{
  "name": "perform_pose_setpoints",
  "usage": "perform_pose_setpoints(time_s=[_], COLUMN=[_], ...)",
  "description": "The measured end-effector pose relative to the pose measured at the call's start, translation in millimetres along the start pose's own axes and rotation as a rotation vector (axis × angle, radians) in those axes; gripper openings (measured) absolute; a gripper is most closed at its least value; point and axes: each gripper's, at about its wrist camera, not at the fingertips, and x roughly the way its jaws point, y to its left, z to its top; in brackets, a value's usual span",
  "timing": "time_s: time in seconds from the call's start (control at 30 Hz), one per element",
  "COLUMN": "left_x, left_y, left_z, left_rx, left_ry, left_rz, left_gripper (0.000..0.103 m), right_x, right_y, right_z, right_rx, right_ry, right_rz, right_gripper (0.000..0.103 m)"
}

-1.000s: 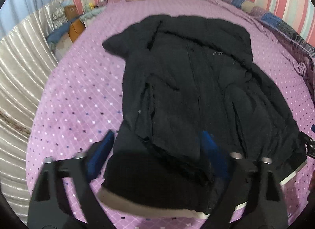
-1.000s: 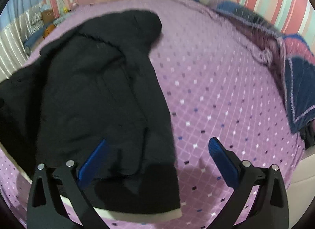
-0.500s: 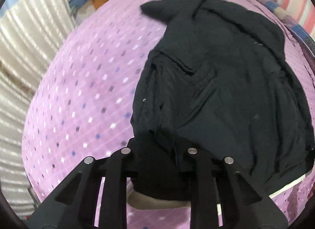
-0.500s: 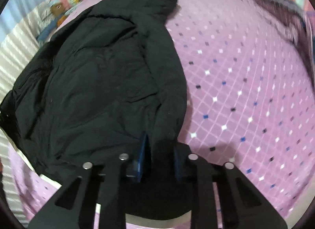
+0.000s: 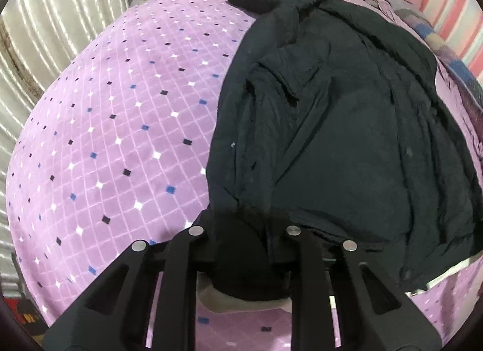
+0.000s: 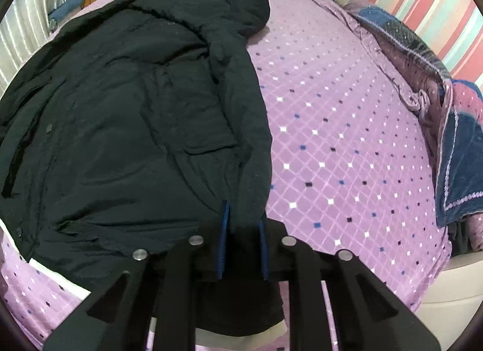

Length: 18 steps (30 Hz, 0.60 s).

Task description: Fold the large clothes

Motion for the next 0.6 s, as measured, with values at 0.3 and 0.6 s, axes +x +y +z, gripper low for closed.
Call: perform_pose_setpoints(time_s=[0.3,0.6], left_x=[-22,-44], left_y=[23,-7], left_z=[16,98], left_rx=[-0.038,0.117], left_ry=[-0.104,-0.186], left_rz=[-0.010,0.054], left_gripper=[0.094,0.100], right_x=[-30,-56], right_y=[-25,-11], right_z=[10,95], right_rx=[0.083,0.044], right_ry=[-0.107,-0.248], right_rz=[0.095,0.094], right_gripper=[0.072,0.072])
